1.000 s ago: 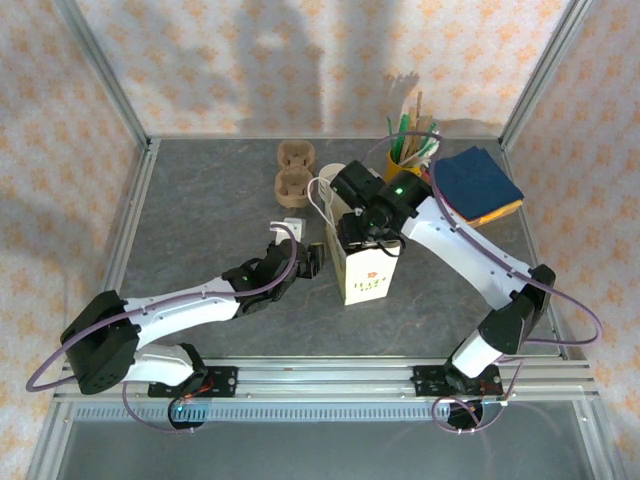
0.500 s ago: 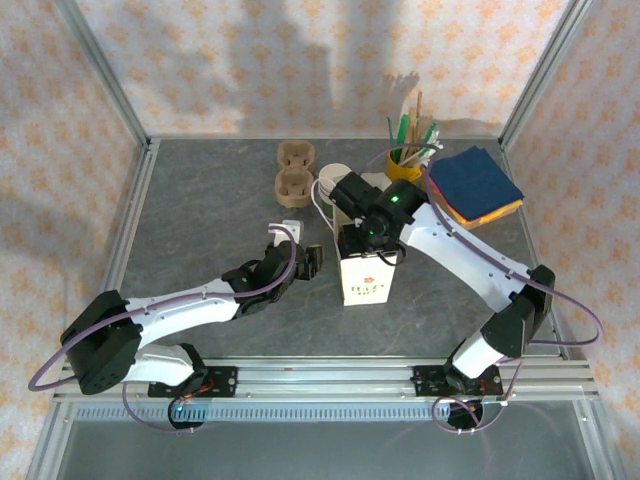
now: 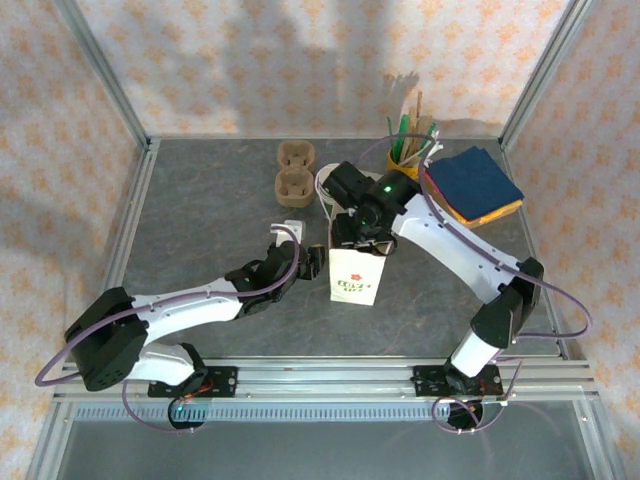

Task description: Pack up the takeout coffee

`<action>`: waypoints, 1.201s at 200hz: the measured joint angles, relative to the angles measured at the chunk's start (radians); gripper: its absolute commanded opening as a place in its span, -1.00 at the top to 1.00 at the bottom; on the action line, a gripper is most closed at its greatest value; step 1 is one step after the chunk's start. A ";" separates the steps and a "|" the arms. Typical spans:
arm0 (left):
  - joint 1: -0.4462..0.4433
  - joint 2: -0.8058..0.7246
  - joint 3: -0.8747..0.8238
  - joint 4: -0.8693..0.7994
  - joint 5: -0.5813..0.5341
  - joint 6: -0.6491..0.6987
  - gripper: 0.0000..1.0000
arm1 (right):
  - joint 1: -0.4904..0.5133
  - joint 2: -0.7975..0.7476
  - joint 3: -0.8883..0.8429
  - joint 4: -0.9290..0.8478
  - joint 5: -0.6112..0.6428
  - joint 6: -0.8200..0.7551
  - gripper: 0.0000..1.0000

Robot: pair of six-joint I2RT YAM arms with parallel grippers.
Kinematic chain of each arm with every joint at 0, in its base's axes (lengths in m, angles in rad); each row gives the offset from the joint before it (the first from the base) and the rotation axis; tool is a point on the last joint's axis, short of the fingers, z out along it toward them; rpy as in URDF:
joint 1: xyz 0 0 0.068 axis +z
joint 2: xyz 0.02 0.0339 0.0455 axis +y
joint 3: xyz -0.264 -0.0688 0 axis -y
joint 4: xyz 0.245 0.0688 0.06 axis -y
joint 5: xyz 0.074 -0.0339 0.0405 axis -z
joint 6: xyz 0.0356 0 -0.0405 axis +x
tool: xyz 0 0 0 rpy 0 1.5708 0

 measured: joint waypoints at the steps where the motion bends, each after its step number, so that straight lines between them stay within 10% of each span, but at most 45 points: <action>1: 0.000 0.001 0.000 0.000 0.000 0.000 -0.42 | 0.000 0.000 0.002 0.000 0.000 0.000 0.10; 240: -0.047 0.039 -0.044 0.158 0.185 0.044 -0.38 | -0.036 0.014 -0.098 0.000 -0.008 0.007 0.15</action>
